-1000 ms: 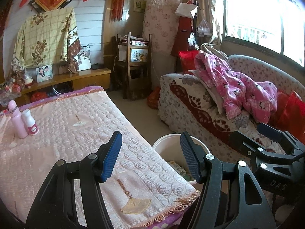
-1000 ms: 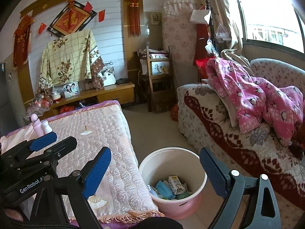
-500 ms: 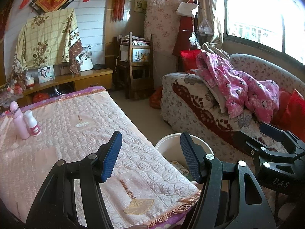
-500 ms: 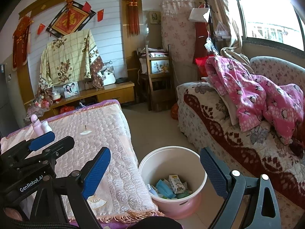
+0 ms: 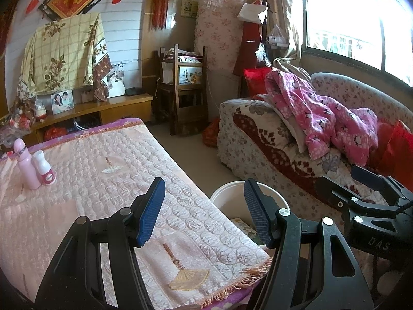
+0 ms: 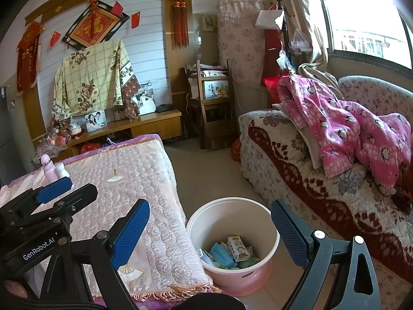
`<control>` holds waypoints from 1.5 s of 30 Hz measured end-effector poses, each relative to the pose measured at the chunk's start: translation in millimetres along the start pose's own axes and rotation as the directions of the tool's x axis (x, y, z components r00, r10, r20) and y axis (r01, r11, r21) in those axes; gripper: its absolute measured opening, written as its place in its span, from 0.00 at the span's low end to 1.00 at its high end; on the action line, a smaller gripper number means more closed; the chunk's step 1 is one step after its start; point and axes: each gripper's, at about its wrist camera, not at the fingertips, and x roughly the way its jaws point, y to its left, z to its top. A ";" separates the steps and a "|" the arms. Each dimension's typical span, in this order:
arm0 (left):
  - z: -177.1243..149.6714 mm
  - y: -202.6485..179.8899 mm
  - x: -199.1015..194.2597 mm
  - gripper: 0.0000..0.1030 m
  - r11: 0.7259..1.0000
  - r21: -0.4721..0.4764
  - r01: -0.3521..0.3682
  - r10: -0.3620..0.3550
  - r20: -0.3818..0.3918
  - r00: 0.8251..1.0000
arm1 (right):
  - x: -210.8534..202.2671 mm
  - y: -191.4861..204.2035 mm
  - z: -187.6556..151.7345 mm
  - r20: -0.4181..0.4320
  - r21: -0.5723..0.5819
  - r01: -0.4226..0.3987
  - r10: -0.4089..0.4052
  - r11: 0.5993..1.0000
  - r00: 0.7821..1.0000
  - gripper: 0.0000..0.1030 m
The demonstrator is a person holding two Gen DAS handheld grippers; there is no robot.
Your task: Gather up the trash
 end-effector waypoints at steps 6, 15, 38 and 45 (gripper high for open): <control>-1.2 -0.7 0.1 0.61 1.000 -0.007 0.009 -0.009 -0.009 1.000 | 1.8 -3.4 2.2 -0.004 0.002 -0.001 0.001 1.000 1.000 0.91; -4.1 -3.8 -0.5 0.61 0.998 0.014 -0.055 0.055 -0.010 0.998 | 1.7 -3.6 1.8 -0.004 0.001 0.001 -0.001 1.000 1.000 0.91; -4.5 -6.2 2.3 0.61 1.000 0.007 -0.009 0.009 -0.017 1.000 | 7.8 -11.8 -3.3 -0.024 0.002 0.003 -0.003 1.000 1.000 0.92; -5.1 -4.6 6.8 0.61 1.000 -0.005 0.003 -0.004 -0.031 1.000 | 9.1 -11.6 -3.9 -0.028 0.002 0.004 -0.004 1.000 1.000 0.92</control>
